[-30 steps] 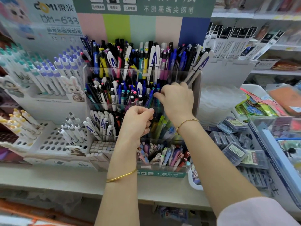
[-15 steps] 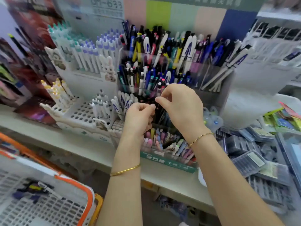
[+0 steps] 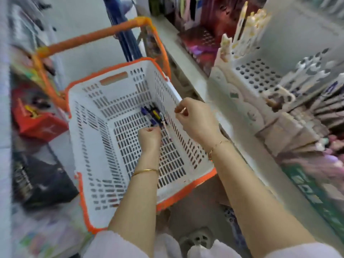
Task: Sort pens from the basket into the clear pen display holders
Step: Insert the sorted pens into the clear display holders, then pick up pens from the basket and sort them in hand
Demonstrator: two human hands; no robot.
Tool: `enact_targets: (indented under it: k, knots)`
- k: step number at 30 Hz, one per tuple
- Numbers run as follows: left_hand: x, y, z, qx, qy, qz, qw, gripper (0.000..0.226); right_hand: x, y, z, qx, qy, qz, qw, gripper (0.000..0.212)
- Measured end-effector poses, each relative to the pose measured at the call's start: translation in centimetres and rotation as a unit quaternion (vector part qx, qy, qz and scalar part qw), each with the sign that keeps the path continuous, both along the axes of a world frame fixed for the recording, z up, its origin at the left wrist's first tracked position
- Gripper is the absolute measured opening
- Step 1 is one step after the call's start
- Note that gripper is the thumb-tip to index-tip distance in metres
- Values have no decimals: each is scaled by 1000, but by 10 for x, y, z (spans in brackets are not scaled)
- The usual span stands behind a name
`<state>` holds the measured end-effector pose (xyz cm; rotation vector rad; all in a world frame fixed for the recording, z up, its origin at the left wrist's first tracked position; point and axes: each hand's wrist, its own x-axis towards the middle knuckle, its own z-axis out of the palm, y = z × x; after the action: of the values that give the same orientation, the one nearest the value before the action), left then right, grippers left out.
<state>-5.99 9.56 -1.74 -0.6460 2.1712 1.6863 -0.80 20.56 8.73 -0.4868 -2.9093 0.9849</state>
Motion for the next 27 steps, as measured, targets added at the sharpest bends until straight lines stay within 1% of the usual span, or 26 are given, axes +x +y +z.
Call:
enact_targets:
  k: [2, 3, 4, 5, 6, 7, 9, 11, 12, 14, 15, 17, 20, 22, 24, 26, 27]
  knots:
    - [-34, -17, -27, -35, -32, 4, 999, 37, -23, -11, -19, -15, -26, -4, 1000, 15]
    - [-50, -21, -38, -57, -48, -5, 997, 31, -33, -14, -27, -23, -35, -14, 999, 17]
    - [-68, -23, -49, -84, -68, -22, 994, 17, -45, -15, -35, -31, -41, -29, 998, 20]
    - [-84, -22, -61, -106, -83, -37, 990, 13, -56, -15, -43, -40, -45, -48, 997, 22]
    - [-100, -20, -73, -124, -101, -54, 986, 28, -66, -14, -50, -46, -45, -68, 996, 23]
    - [-115, -16, -83, -141, -109, -89, 980, 31, -74, -12, -57, -51, -44, -90, 994, 23]
    - [-141, -7, -100, -206, -103, -172, 958, 28, -89, -7, -68, -54, -33, -127, 990, 23]
    - [-160, 1, -120, -271, -115, -218, 930, 51, -99, -4, -76, -57, -11, -159, 986, 22]
    - [-167, 4, -131, -286, -142, -221, 922, 66, -103, -5, -79, -58, 1, -170, 984, 22]
    - [-173, 12, -144, -318, -165, -219, 907, 99, -107, -8, -84, -67, 17, -180, 981, 21]
    - [-175, 16, -144, -329, -161, -222, 904, 107, -108, -11, -86, -78, 19, -180, 980, 21]
    - [-178, 22, -143, -342, -147, -226, 900, 113, -108, -17, -89, -98, 9, -177, 979, 21]
    - [-182, 29, -150, -349, -134, -231, 898, 111, -105, -22, -92, -104, 6, -175, 979, 21]
    - [-180, 32, -156, -349, -123, -238, 898, 103, -105, -24, -93, -104, 17, -178, 978, 21]
    - [-178, 33, -161, -372, -76, -255, 889, 92, -105, -27, -94, -112, 19, -175, 978, 21]
    - [-173, 37, -163, -394, -23, -281, 875, 74, -103, -29, -97, -118, 18, -171, 978, 19]
    - [-171, 39, -165, -391, -16, -277, 878, 65, -102, -30, -99, -118, 16, -169, 978, 18]
